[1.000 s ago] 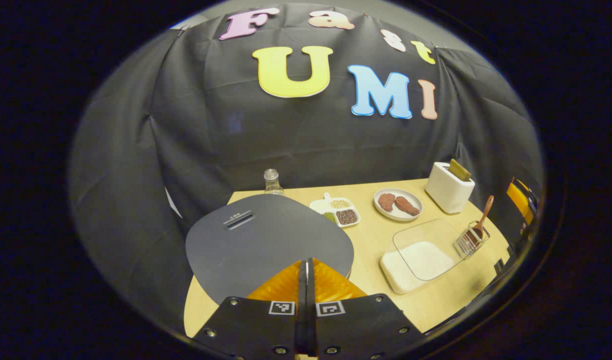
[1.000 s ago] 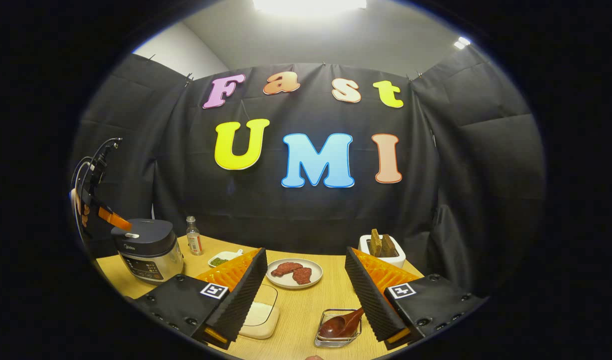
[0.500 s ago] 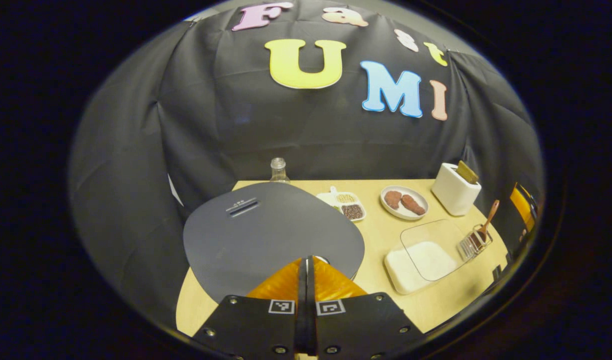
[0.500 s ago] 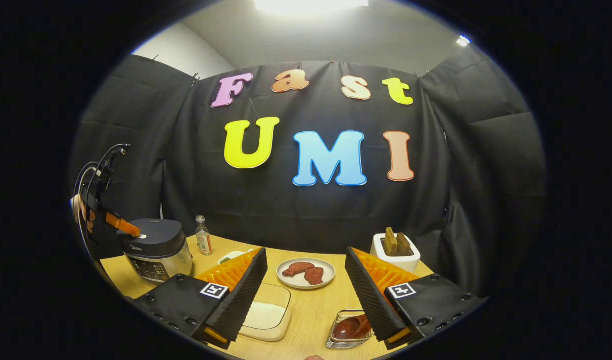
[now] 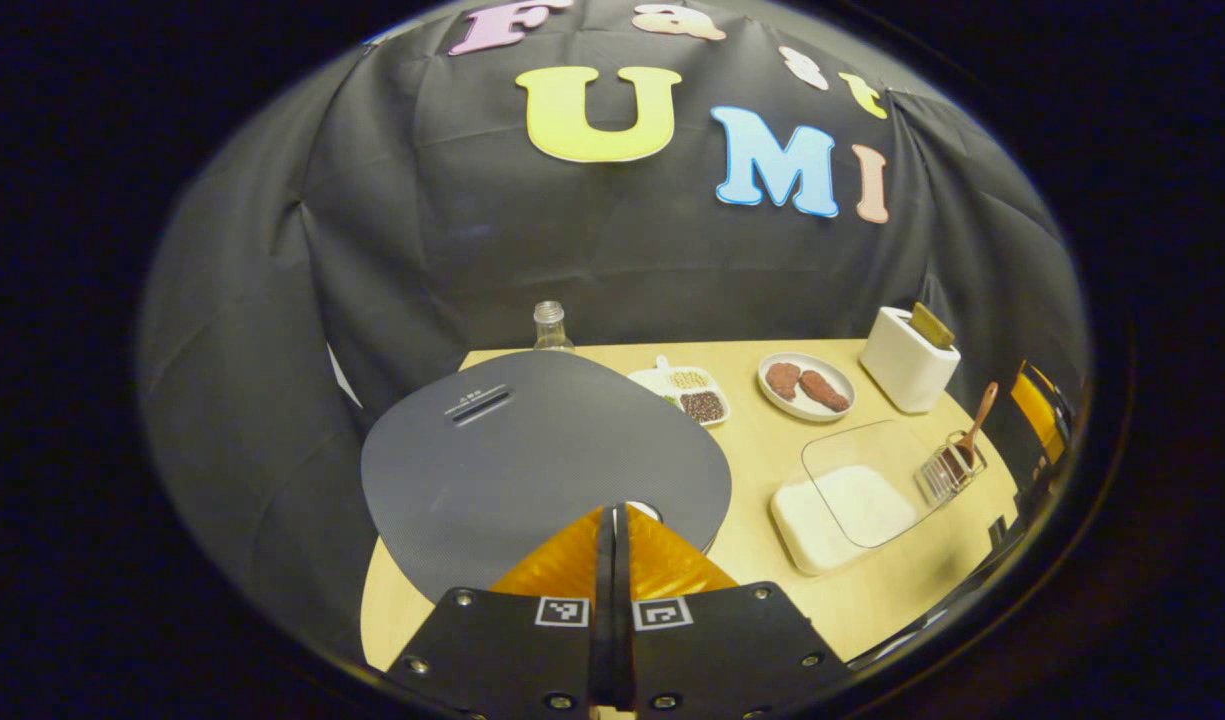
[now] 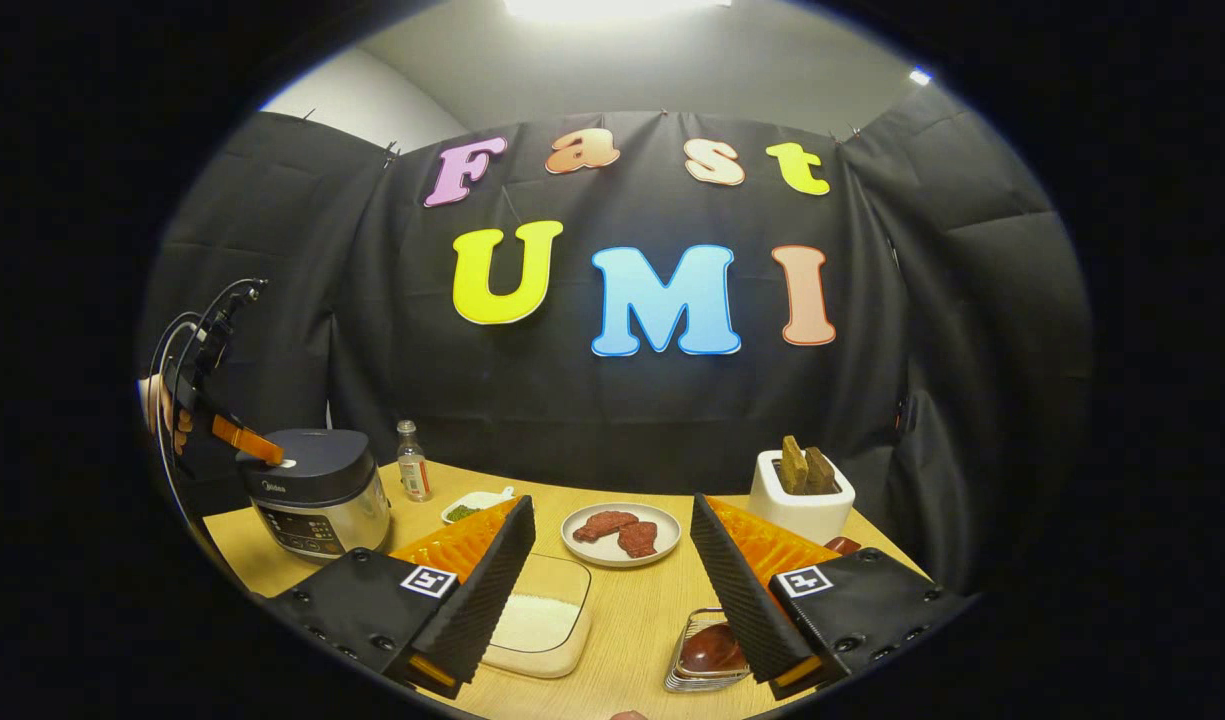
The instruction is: Close the left gripper, press the button to open the rice cooker; take a wooden spoon from the chopstick holder with the right hand, scoop a spoonful of rice and pour it into the rice cooker, then put the wooden spoon back into the chopstick holder.
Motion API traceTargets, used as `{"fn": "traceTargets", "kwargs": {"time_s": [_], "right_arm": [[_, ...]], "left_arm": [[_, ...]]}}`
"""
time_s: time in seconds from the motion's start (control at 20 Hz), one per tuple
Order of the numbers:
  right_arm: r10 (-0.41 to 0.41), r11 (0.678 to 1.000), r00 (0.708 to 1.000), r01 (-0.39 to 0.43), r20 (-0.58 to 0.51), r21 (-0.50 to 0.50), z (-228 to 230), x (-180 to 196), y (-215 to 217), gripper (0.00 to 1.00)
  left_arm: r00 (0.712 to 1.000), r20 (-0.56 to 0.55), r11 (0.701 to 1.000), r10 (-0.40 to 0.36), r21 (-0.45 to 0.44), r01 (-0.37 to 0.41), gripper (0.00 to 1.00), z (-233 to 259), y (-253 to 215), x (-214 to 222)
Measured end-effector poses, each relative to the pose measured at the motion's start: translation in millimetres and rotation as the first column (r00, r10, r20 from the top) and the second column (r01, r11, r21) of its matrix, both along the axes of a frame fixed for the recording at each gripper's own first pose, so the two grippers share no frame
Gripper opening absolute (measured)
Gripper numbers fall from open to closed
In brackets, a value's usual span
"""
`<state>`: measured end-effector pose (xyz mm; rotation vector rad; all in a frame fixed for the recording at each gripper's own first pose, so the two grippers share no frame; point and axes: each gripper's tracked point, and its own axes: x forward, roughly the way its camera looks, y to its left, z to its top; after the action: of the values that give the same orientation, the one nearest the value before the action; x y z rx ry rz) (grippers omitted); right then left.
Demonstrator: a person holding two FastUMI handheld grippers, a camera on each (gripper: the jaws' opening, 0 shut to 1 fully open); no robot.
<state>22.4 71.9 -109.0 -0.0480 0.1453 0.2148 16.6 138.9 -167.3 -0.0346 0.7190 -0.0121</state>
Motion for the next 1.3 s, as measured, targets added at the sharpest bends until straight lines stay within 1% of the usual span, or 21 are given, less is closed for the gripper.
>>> {"fn": "traceTargets", "kwargs": {"time_s": [0.2,0.25,0.3,0.35,0.4,0.45,0.5,0.55,0.6,0.7,0.75,0.8,0.85,0.9,0.95,1.0,1.15,1.2,1.25,1.3], "right_arm": [[-0.025,0.999,1.000,0.026,-0.016,0.023,-6,1,-10,0.96],[-0.030,0.999,0.999,0.030,-0.020,0.029,-7,1,-11,0.96],[-0.036,0.999,0.999,0.037,-0.019,0.033,-6,1,-14,1.00],[-0.043,0.998,0.999,0.044,-0.016,0.040,-5,2,-16,1.00],[-0.045,0.998,0.999,0.046,-0.018,0.048,-5,2,-16,1.00],[-0.042,0.998,0.999,0.044,-0.023,0.055,-5,2,-15,0.96],[-0.041,0.997,0.999,0.042,-0.026,0.062,-5,1,-16,0.95],[-0.040,0.997,0.999,0.042,-0.026,0.063,-3,1,-17,0.95],[-0.043,0.998,0.999,0.045,-0.027,0.054,-1,1,-20,0.99],[-0.069,0.997,0.997,0.070,-0.021,0.030,5,1,-32,0.99],[-0.084,0.996,0.996,0.084,-0.012,0.028,10,1,-37,0.99],[-0.094,0.995,0.996,0.094,-0.001,0.034,15,0,-41,0.99],[-0.102,0.994,0.995,0.102,0.005,0.042,19,-1,-43,0.99],[-0.110,0.993,0.994,0.109,0.013,0.053,23,-3,-47,0.99],[-0.117,0.992,0.993,0.115,0.018,0.059,27,-4,-49,0.99],[-0.124,0.990,0.992,0.122,0.026,0.064,31,-6,-52,0.99],[-0.142,0.989,0.989,0.139,0.044,0.058,38,-9,-61,0.99],[-0.146,0.988,0.988,0.144,0.046,0.054,39,-9,-64,0.94],[-0.148,0.988,0.988,0.146,0.046,0.048,39,-10,-66,0.99],[-0.149,0.988,0.988,0.148,0.044,0.040,40,-9,-68,0.94]], "left_arm": [[1.000,-0.001,0.999,-0.016,0.027,0.016,0.02,-1,-1,1],[1.000,-0.016,0.999,-0.018,0.038,0.018,0.02,-2,0,-2],[1.000,-0.001,0.998,-0.024,0.054,0.024,0.02,1,0,3],[1.000,-0.016,0.998,-0.017,0.064,0.018,0.02,0,0,1],[1.000,-0.010,0.997,-0.019,0.075,0.020,0.02,4,-1,2],[1.000,-0.009,0.995,-0.028,0.092,0.029,0.02,5,0,1],[0.999,-0.003,0.994,-0.032,0.105,0.032,0.03,7,-1,2],[1.000,-0.002,0.993,-0.028,0.116,0.028,0.02,9,0,2],[1.000,0.014,0.992,-0.018,0.126,0.016,0.02,13,2,5],[0.998,0.066,0.987,-0.001,0.160,-0.009,0.02,30,3,8],[0.992,0.123,0.981,0.000,0.192,-0.024,0.02,48,6,10],[0.981,0.195,0.970,0.003,0.236,-0.050,0.01,70,13,15],[0.962,0.273,0.954,0.020,0.283,-0.100,0.00,99,23,15],[0.941,0.336,0.940,0.041,0.307,-0.150,0.02,123,31,17],[0.916,0.397,0.930,0.060,0.311,-0.196,0.02,147,37,13],[0.887,0.455,0.928,0.070,0.297,-0.225,0.00,169,38,9],[0.816,0.568,0.934,0.110,0.221,-0.279,0.01,200,27,-5],[0.791,0.601,0.938,0.116,0.196,-0.286,0.01,207,24,-9],[0.767,0.632,0.945,0.110,0.172,-0.278,0.01,214,17,-14],[0.743,0.662,0.958,0.095,0.141,-0.248,0.00,220,2,-17]]}}
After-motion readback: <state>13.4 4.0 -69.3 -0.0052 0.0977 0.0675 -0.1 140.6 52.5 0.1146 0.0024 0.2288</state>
